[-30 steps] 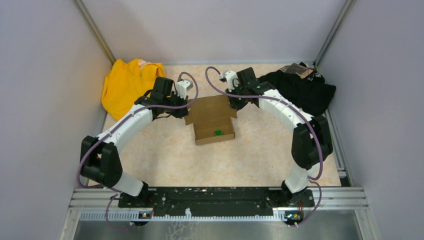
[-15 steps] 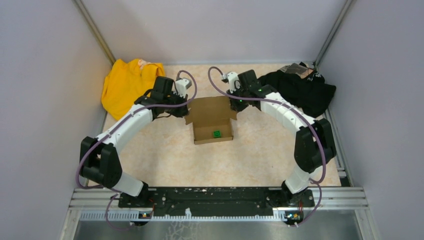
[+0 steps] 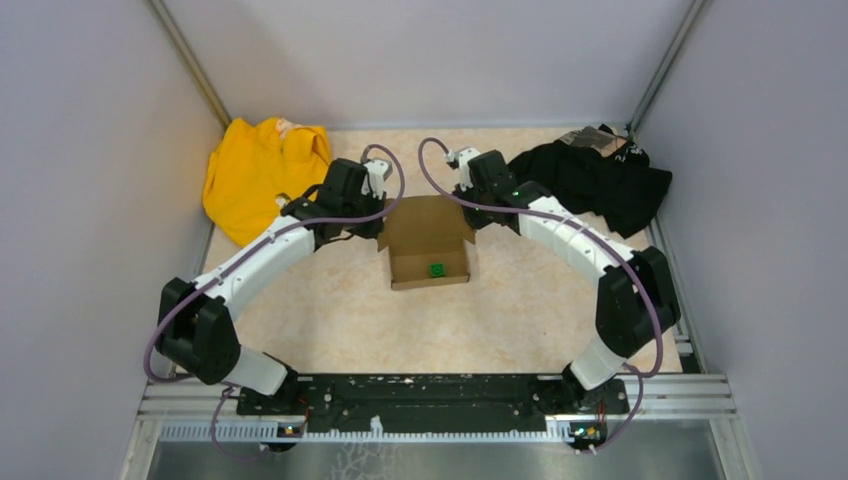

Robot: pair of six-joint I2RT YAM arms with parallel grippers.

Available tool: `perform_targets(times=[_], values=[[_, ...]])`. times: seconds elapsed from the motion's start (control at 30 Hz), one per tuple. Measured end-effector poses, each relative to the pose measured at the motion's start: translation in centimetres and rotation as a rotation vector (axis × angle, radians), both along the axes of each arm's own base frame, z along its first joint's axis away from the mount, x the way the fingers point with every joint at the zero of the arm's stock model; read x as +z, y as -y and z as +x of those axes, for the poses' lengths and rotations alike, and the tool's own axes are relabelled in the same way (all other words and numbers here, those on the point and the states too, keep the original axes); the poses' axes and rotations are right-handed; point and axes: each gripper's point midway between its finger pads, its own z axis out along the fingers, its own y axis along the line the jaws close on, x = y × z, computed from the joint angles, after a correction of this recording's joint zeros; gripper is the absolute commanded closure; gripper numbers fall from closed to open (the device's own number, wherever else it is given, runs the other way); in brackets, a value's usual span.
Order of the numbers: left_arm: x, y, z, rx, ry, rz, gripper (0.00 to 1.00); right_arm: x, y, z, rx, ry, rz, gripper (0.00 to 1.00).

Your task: Fold the paper box

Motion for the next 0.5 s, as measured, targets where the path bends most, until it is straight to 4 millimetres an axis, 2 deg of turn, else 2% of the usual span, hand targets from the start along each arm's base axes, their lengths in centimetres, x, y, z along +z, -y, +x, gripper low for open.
perform_targets(times=[0.37,0.5], values=[[0.4,2.0,0.0,0.11,0.069,0.038,0.99,0.5,1.5,0.1,-0.204,0.054,0.029,1.0],[0.4,2.6,0.6,0.153,0.091,0.051,0.99,0.9,1.9,0.4,-0.258,0.078,0.033,1.0]])
